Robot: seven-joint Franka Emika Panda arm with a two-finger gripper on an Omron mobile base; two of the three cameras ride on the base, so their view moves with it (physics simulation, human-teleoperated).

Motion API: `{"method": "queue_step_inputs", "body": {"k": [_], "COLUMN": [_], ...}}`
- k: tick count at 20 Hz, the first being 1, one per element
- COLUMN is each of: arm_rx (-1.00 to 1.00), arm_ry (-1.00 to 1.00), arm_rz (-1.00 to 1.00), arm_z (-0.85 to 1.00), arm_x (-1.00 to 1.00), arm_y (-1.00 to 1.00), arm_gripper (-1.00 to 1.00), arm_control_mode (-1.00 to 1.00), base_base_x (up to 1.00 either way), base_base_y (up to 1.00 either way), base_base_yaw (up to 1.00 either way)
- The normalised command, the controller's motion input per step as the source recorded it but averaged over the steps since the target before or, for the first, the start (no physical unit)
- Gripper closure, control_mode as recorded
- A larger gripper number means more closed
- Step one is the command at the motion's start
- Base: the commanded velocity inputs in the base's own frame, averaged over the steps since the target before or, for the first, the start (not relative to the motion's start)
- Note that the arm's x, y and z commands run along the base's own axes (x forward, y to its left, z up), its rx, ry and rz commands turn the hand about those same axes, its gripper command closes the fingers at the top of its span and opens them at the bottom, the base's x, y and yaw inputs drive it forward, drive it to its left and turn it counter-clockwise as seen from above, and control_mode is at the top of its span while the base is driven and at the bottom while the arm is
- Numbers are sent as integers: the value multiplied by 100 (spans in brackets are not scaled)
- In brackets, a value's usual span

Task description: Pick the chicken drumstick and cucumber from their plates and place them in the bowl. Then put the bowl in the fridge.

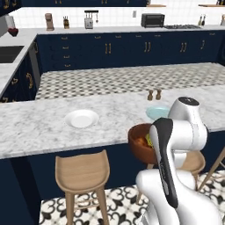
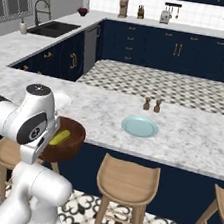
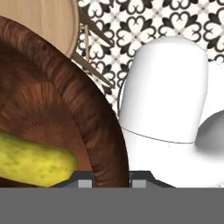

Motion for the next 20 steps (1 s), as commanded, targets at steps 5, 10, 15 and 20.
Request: {"method": "queue_step_inputs", "body": {"k": [5, 10, 15, 20], "arm_rx": [0, 0, 0, 0], "arm_ry": [0, 0, 0, 0], "arm_rz": [0, 0, 0, 0], "arm_z": [0, 0, 0, 0], "arm_x": [0, 0, 0, 0], "arm_y": [0, 0, 0, 0], "arm_gripper": [100, 100, 100, 100], "arm_control_mode": [100, 100, 100, 100], "base_base_x": [-98, -16, 2, 1], "base_base_y": [-9, -17, 0, 0], "base_base_yaw": [-1, -50, -79, -88]}}
